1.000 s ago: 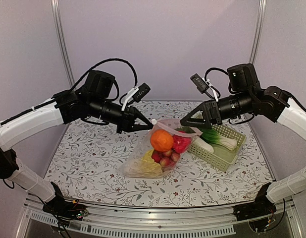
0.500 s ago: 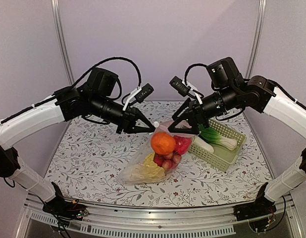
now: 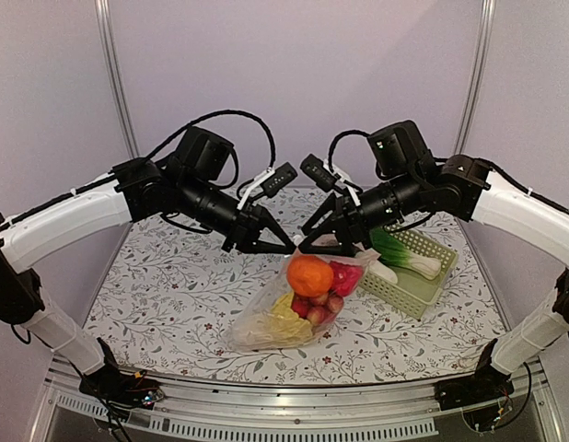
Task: Place the food in the zip-top bag and seal the zipper
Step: Pick up the zipper from the zipper food storage bag.
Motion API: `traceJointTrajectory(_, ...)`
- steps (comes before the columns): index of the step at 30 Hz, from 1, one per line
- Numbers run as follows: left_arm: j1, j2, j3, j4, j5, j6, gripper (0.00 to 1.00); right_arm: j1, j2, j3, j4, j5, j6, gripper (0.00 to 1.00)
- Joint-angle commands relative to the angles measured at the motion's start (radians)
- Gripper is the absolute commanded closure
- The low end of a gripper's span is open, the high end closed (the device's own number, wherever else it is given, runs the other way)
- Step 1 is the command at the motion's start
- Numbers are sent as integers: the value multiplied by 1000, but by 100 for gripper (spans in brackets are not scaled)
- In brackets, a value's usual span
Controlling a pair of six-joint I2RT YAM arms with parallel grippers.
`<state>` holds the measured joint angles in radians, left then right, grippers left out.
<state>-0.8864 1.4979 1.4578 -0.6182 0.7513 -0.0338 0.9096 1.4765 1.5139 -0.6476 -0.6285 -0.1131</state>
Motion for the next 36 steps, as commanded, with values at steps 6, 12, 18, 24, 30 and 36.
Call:
traceJointTrajectory(6, -16, 13, 53, 22, 85, 7, 100, 7, -29, -70, 155, -50, 27, 50)
traceJointTrajectory(12, -16, 13, 52, 20, 85, 5, 100, 7, -19, -72, 160, -115, 42, 56)
traceJointTrajectory(18, -16, 6, 53, 20, 90, 6, 100, 8, -5, -70, 124, -171, 43, 64)
traceJointTrajectory(24, -16, 6, 56, 21, 99, 4, 100, 7, 9, -70, 99, -177, 31, 64)
traceJointTrajectory(30, -16, 5, 58, 20, 101, 3, 100, 8, 25, -63, 101, -190, 29, 76)
traceJointTrajectory(36, -14, 3, 58, 20, 103, 5, 100, 7, 24, -66, 93, -185, 22, 87)
